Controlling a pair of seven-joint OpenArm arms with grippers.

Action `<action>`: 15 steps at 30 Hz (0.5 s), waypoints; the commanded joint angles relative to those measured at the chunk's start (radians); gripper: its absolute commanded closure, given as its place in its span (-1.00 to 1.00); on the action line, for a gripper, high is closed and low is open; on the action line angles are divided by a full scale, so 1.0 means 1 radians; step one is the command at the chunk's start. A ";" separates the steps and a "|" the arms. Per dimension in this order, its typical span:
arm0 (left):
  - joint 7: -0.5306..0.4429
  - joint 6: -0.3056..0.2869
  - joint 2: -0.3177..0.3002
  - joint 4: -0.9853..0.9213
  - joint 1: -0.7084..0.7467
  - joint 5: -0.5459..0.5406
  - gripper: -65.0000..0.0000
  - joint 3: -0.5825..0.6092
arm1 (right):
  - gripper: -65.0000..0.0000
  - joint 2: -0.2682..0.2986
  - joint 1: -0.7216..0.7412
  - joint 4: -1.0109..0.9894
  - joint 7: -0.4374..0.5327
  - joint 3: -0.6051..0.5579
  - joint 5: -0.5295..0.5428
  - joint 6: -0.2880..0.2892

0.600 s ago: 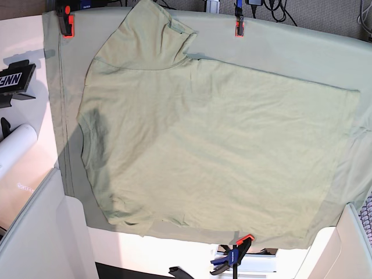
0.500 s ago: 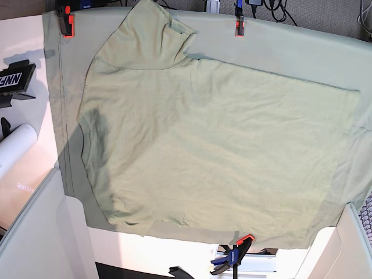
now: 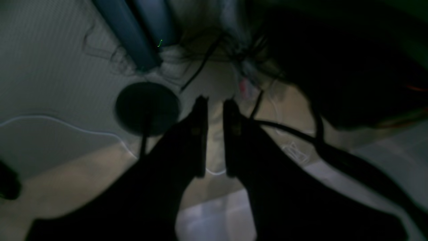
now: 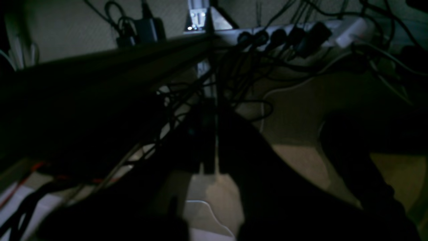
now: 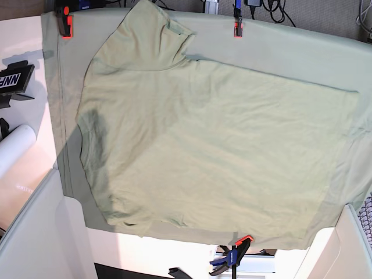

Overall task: Fold the T-shirt properly
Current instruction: 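Move both grippers toward the shirt's shoulder and hem corners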

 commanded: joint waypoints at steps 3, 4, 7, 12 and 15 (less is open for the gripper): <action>-0.056 -0.061 -0.056 0.108 0.088 0.000 0.74 -0.008 | 0.98 0.032 -0.100 0.099 0.010 -0.001 0.035 0.025; -0.061 -0.066 -0.076 0.160 0.116 0.000 0.74 -0.020 | 0.98 0.039 -0.136 0.142 0.010 -0.001 0.057 0.036; -0.060 -0.066 -0.119 0.338 0.209 0.001 0.74 -0.089 | 0.98 0.061 -0.249 0.282 0.006 -0.001 0.135 0.048; -0.060 -0.221 -0.155 0.629 0.371 -0.005 0.74 -0.245 | 0.98 0.110 -0.432 0.542 -0.002 -0.001 0.280 0.061; -0.056 -0.354 -0.162 0.774 0.451 -0.070 0.74 -0.328 | 0.98 0.148 -0.526 0.700 -0.005 -0.001 0.364 0.062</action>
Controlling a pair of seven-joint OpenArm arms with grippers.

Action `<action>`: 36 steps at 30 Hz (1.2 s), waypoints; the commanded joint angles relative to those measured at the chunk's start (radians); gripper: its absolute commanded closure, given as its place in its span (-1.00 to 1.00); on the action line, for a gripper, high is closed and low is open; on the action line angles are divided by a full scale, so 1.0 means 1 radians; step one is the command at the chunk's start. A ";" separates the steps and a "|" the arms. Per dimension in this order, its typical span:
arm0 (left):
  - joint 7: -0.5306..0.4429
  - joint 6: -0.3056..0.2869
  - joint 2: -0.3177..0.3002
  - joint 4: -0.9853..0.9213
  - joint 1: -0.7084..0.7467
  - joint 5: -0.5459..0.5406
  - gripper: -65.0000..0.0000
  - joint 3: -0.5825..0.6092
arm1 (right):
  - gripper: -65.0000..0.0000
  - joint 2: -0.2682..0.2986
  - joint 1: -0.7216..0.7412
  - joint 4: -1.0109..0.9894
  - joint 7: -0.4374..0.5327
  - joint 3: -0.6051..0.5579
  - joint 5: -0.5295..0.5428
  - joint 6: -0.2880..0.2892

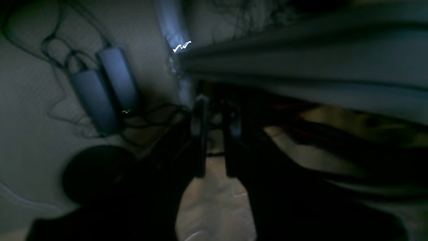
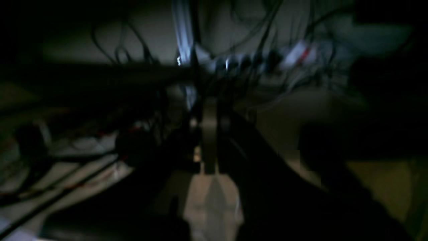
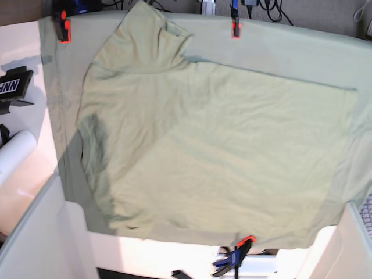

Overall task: Fold the T-shirt properly
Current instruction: 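Move both grippers toward the shirt's shoulder and hem corners, then grasp the shirt edge with the right gripper and the left gripper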

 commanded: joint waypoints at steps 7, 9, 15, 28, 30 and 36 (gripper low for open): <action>0.056 -0.175 -0.049 0.290 0.144 -0.095 0.74 -0.166 | 0.98 0.079 -0.196 0.413 -0.072 0.007 0.140 0.011; 0.059 -0.175 -0.053 0.361 0.183 -0.126 0.74 -0.225 | 0.98 0.088 -0.230 0.531 -0.095 0.011 0.169 0.011; 0.150 -0.175 -0.078 0.577 0.295 -0.263 0.74 -0.378 | 0.41 0.087 -0.242 0.824 -0.245 0.080 0.317 0.011; 0.258 -0.175 -0.186 0.836 0.436 -0.406 0.32 -0.570 | -0.27 -0.022 0.004 0.849 -0.394 0.141 0.390 -0.145; 0.277 -0.175 -0.190 0.856 0.439 -0.407 0.12 -0.572 | -0.27 -0.041 0.034 0.813 -0.399 0.132 0.389 -0.151; 0.277 -0.175 -0.221 0.875 0.430 -0.428 0.08 -0.591 | -0.27 -0.103 0.055 0.743 -0.416 0.047 0.389 -0.151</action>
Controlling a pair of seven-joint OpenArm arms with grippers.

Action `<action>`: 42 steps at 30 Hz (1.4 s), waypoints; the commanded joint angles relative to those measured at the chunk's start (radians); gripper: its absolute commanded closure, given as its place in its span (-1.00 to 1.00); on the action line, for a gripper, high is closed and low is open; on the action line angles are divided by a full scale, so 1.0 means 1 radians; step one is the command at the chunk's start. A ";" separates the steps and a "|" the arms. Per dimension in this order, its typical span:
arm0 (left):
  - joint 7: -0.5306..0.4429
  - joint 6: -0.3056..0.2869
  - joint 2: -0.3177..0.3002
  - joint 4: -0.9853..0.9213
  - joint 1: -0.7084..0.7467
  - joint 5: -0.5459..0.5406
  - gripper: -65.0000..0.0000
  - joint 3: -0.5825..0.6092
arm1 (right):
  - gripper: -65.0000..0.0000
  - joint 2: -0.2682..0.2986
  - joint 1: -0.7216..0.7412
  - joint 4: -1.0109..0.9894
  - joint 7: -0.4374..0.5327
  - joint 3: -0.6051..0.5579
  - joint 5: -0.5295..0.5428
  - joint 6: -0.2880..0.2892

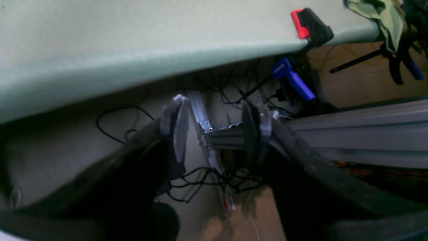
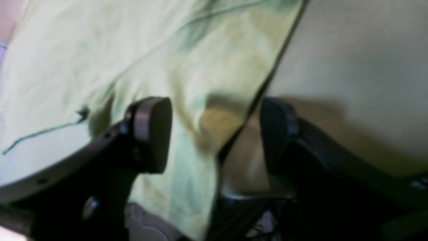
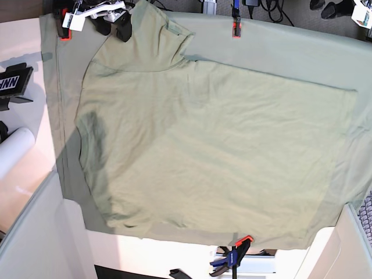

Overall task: Fold the T-shirt properly
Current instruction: 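Grasp the shirt edge with the right gripper and the left gripper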

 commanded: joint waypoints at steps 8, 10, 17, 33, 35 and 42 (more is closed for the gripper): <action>0.202 0.028 -0.065 0.025 -0.161 -0.081 0.08 -0.098 | -0.27 -0.064 -0.006 0.003 -0.010 -0.066 -0.016 0.008; 0.206 0.056 -0.095 0.017 -0.214 -0.080 0.08 -0.102 | -0.27 -0.072 -0.006 0.003 -0.002 -0.066 -0.027 0.008; 0.218 0.151 -0.151 -0.219 -0.483 -0.095 0.08 -0.099 | -0.27 -0.074 -0.006 0.003 0.001 -0.064 -0.071 0.008; 0.278 0.147 -0.155 -0.719 -0.833 -0.149 0.08 0.031 | -0.27 -0.075 -0.011 0.003 0.001 -0.064 -0.075 0.008; 0.286 0.146 -0.154 -0.715 -0.833 -0.161 0.08 0.089 | -0.27 -0.075 -0.008 0.003 0.001 -0.064 -0.076 0.008; 0.360 0.143 -0.152 -0.648 -0.830 -0.162 0.09 0.193 | -0.27 -0.075 -0.009 0.003 0.002 -0.060 -0.092 0.008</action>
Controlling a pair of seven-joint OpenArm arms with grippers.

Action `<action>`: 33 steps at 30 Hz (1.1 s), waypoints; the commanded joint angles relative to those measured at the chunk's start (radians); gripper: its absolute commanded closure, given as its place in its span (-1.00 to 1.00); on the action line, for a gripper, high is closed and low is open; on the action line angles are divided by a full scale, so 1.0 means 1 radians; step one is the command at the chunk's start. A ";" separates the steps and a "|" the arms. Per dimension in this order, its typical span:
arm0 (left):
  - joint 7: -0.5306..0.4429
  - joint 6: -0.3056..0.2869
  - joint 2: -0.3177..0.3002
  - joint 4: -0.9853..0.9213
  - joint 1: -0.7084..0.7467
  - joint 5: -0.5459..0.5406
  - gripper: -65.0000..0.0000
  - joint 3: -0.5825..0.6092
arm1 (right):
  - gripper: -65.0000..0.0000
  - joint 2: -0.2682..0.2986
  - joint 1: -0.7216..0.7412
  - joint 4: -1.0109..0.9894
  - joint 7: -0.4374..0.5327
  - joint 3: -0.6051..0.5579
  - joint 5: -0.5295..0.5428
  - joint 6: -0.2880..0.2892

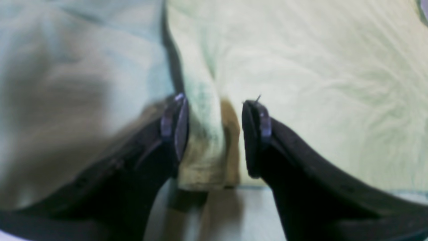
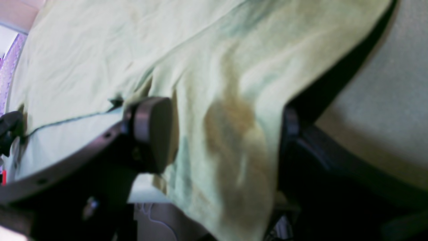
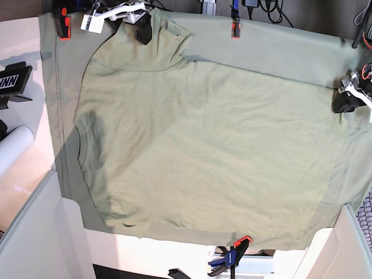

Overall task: Fold the T-shirt properly
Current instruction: 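Grasp the shirt edge with the right gripper and the left gripper, then lift the grasped edge with both grippers and fold it across the shirt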

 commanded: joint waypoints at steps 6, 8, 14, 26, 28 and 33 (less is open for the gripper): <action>0.074 -0.001 -0.008 0.013 0.008 0.057 0.25 0.007 | -0.18 0.000 -0.009 0.008 0.051 0.002 -0.036 0.000; 0.051 -0.004 -0.008 0.013 0.011 0.068 0.58 0.007 | 0.28 0.000 -0.009 0.008 0.073 0.002 -0.070 0.000; -0.038 -0.003 -0.008 0.013 0.022 0.140 0.91 0.007 | 1.00 0.001 0.011 0.008 0.056 0.002 -0.095 0.000; 0.053 -0.159 -0.059 0.014 0.074 -0.071 1.00 -0.191 | 1.00 0.001 -0.015 0.168 -0.156 0.177 0.089 0.005; 0.056 -0.159 -0.078 0.014 0.086 -0.104 1.00 -0.198 | 1.00 0.001 -0.006 0.202 -0.157 0.207 0.114 0.005; 0.047 -0.159 -0.080 0.055 0.072 -0.114 1.00 -0.198 | 1.00 0.000 0.108 0.219 -0.156 0.212 0.097 0.014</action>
